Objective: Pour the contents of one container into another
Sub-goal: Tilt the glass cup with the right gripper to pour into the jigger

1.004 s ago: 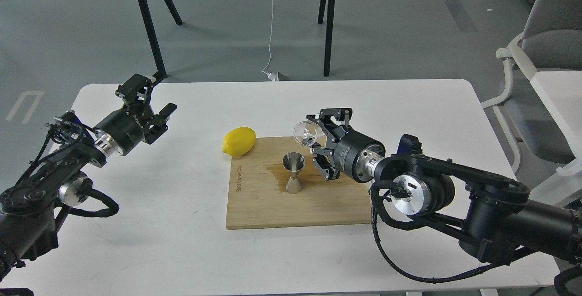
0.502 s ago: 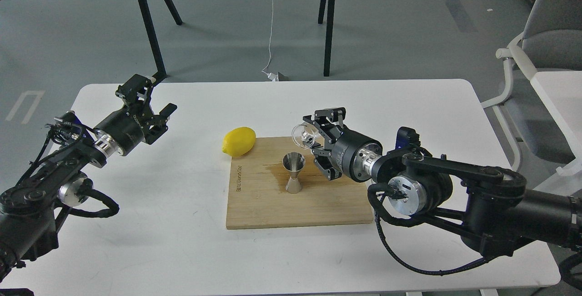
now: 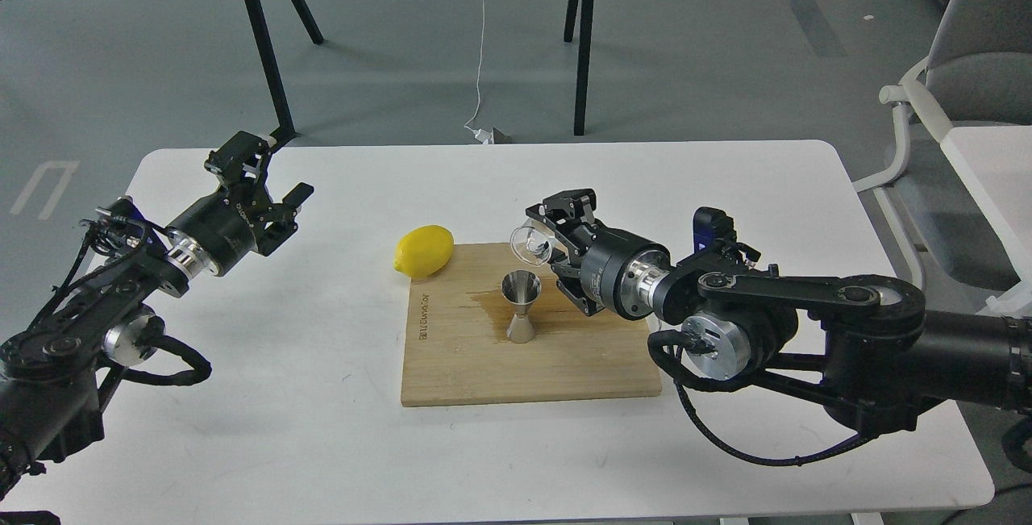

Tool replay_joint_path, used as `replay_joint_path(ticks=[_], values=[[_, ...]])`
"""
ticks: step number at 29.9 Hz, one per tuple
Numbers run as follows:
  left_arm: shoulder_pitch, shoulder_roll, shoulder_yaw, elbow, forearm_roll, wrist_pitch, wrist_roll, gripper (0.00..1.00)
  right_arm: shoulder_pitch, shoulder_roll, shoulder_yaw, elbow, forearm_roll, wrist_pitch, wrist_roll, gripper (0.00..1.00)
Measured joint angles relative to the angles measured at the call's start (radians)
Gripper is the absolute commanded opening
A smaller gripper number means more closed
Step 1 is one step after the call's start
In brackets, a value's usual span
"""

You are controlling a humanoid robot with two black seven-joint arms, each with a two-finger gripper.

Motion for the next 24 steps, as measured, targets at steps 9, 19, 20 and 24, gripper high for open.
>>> replay_joint_path(ticks=[9, 19, 20, 24], values=[[0.0, 0.0, 0.0, 0.0, 0.0, 0.0, 0.0, 0.95, 0.035, -0.004, -0.049, 0.0, -0.03, -0.007, -0.007, 0.45], [0.0, -0.016, -0.001, 0.0, 0.0, 0.0, 0.0, 0.95, 0.128, 0.006, -0.149, -0.003, -0.066, -0.017, -0.006, 0.45], [0.0, -0.016, -0.002, 0.0, 0.0, 0.0, 0.0, 0.95, 0.136, 0.007, -0.159, -0.004, -0.073, -0.017, -0.006, 0.45], [0.0, -0.017, -0.002, 0.0, 0.0, 0.0, 0.0, 0.95, 0.163, 0.01, -0.191, -0.007, -0.084, -0.018, -0.006, 0.45]])
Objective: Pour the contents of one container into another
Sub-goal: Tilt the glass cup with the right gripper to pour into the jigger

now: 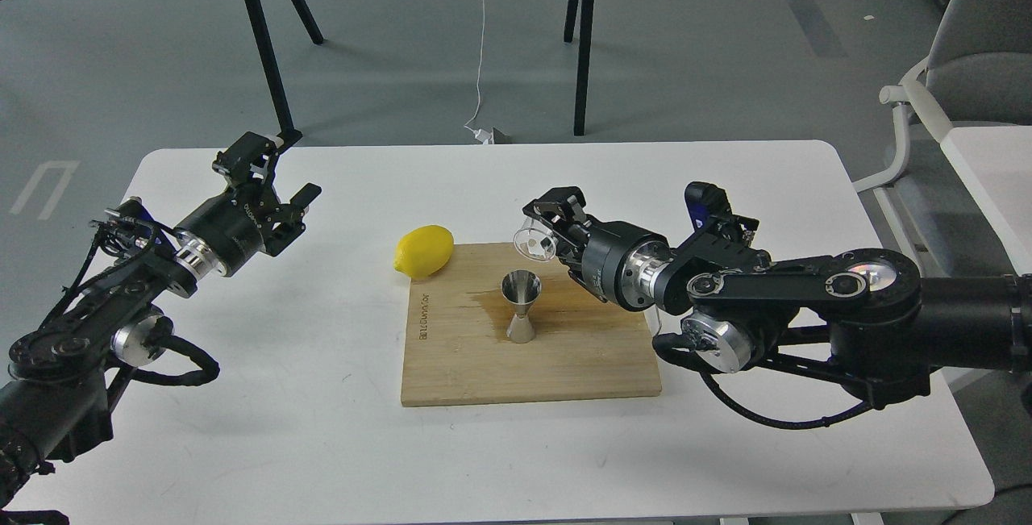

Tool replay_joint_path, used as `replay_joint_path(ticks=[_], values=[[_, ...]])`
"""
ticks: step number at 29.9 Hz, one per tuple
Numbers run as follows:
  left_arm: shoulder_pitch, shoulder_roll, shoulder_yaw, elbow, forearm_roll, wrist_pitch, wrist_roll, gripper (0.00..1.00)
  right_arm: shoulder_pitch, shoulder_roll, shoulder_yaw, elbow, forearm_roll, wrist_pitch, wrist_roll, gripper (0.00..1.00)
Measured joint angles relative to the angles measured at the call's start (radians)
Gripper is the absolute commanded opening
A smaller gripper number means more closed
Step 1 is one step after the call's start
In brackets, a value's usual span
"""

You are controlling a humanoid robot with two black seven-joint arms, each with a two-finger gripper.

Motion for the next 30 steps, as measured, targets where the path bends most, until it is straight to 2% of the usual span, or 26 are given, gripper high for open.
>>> replay_joint_path(ticks=[30], values=[[0.0, -0.01, 0.0, 0.018, -0.001, 0.0, 0.0, 0.95, 0.113, 0.086, -0.162, -0.033, -0.059, -0.007, 0.0, 0.45]])
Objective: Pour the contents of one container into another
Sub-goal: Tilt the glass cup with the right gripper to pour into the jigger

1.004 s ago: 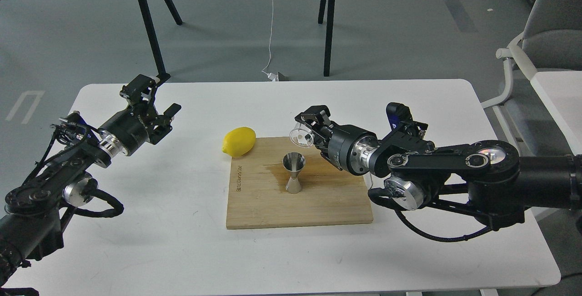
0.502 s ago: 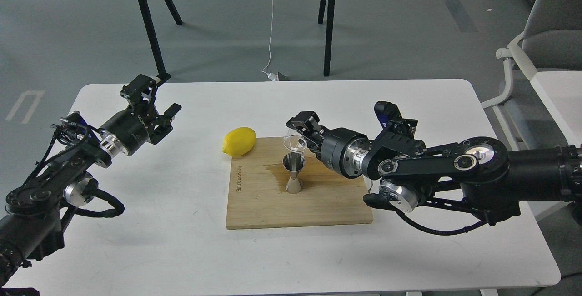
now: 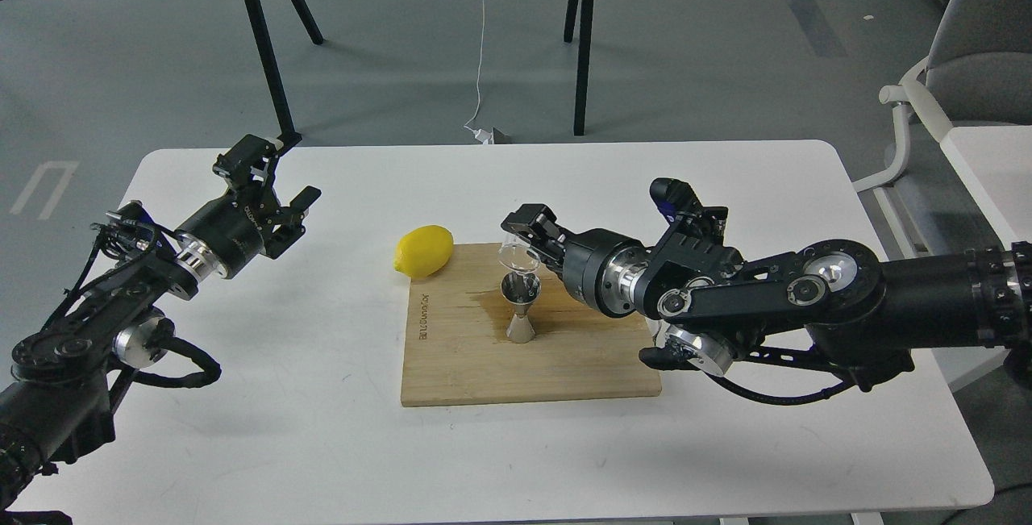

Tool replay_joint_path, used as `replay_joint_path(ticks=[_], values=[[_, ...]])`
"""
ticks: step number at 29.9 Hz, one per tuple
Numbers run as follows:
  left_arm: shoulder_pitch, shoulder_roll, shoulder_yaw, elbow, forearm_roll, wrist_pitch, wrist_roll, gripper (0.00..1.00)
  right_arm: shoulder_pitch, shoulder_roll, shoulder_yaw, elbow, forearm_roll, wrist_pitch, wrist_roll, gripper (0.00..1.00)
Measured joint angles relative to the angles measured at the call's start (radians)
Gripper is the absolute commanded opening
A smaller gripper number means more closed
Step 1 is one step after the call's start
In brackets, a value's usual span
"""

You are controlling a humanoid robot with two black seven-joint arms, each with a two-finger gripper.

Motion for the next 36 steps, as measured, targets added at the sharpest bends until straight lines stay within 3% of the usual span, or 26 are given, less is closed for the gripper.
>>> replay_joint_path(ticks=[36], values=[[0.0, -0.002, 0.0, 0.002, -0.001, 0.0, 0.0, 0.96, 0.123, 0.051, -0.159, -0.015, -0.072, 0.0, -0.011, 0.46]])
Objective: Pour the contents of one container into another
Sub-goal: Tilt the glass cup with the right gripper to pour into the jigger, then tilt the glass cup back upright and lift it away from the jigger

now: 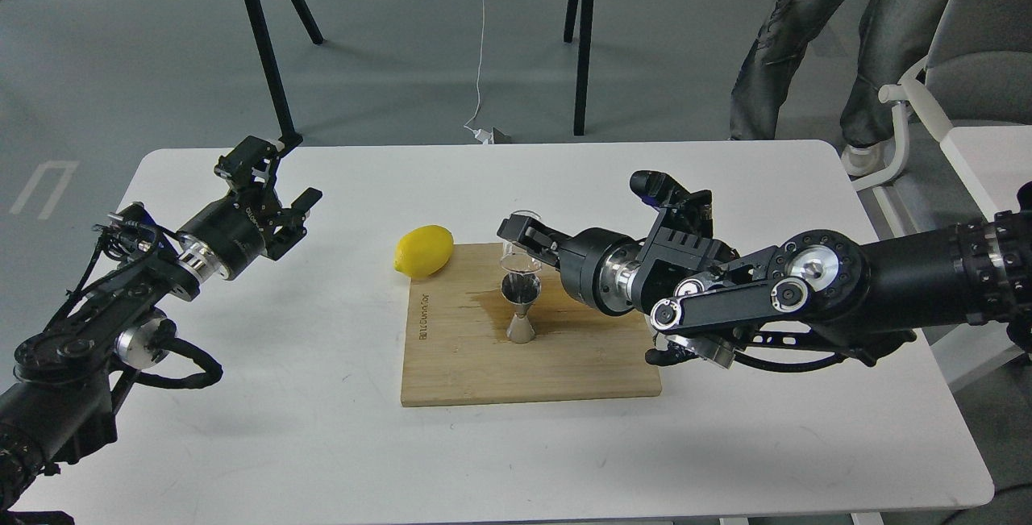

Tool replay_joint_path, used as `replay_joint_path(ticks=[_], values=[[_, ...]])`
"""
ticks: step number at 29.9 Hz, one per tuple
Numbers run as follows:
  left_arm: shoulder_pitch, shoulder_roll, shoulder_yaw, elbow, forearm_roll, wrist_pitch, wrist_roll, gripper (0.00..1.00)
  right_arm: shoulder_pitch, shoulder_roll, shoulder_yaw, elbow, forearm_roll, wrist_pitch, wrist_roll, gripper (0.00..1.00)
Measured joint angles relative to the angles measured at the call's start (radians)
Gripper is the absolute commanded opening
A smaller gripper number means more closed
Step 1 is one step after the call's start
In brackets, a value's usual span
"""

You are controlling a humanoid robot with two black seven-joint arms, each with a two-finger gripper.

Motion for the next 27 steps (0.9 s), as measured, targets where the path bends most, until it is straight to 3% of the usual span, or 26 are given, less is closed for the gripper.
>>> replay_joint_path(ticks=[6, 11, 20, 27], values=[[0.0, -0.001, 0.0, 0.0, 0.0, 0.0, 0.0, 0.96, 0.004, -0.013, 0.018, 0.007, 0.012, 0.0, -0.009, 0.46], [0.0, -0.001, 0.0, 0.0, 0.0, 0.0, 0.0, 0.96, -0.058, -0.079, 0.144, 0.027, 0.068, 0.011, -0.01, 0.46], [0.0, 0.001, 0.002, 0.0, 0.002, 0.0, 0.0, 0.96, -0.384, -0.214, 0.541, 0.05, 0.101, 0.075, -0.01, 0.46], [0.0, -0.003, 0.003, 0.0, 0.002, 0.0, 0.0, 0.96, -0.754, -0.239, 0.991, 0.089, 0.113, 0.164, 0.001, 0.46]])
